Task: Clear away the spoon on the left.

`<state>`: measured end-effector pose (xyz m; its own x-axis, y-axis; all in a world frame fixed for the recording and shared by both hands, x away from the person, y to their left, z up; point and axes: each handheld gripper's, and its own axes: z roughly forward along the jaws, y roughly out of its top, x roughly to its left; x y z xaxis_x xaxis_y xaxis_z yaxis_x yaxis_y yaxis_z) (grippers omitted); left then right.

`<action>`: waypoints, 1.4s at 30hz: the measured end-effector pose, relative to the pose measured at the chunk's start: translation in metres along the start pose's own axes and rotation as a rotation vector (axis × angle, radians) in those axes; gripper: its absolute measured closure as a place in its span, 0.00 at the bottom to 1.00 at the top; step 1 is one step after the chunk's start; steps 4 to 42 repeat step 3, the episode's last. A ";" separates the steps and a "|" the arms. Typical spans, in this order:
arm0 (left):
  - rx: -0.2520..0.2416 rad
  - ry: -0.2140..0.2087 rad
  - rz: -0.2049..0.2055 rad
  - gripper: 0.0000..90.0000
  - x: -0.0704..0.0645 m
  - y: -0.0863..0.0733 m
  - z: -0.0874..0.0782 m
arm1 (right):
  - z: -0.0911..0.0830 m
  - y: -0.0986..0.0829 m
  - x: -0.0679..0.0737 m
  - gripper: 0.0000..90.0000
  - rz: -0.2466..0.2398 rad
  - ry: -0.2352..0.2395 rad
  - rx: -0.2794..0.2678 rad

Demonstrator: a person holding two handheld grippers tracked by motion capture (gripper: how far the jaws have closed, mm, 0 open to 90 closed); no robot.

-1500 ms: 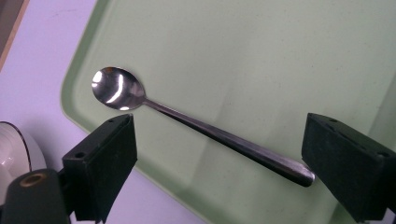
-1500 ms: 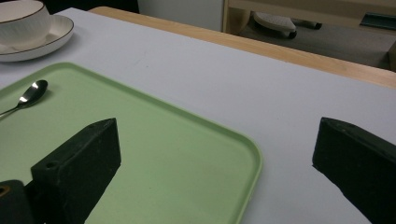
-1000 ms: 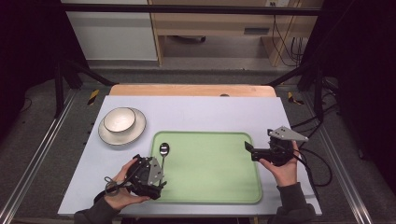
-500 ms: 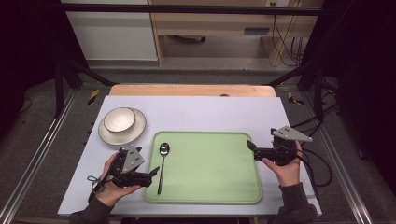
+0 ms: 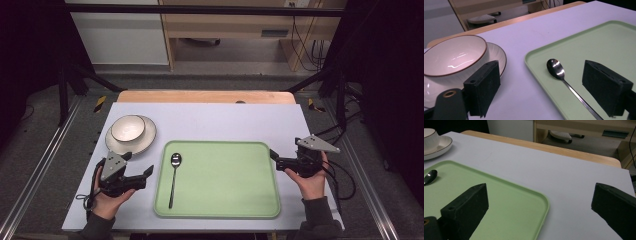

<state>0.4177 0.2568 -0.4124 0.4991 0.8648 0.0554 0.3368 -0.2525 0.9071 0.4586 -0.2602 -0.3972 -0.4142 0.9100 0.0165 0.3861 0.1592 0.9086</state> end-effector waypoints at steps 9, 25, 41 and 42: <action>-0.004 0.017 -0.029 0.17 0.005 -0.005 -0.001 | 0.000 0.000 -0.001 0.02 0.003 -0.004 0.005; -0.004 0.017 -0.029 0.17 0.005 -0.005 -0.001 | 0.000 0.000 -0.001 0.02 0.003 -0.004 0.005; -0.004 0.017 -0.029 0.17 0.005 -0.005 -0.001 | 0.000 0.000 -0.001 0.02 0.003 -0.004 0.005; -0.004 0.017 -0.029 0.17 0.005 -0.005 -0.001 | 0.000 0.000 -0.001 0.02 0.003 -0.004 0.005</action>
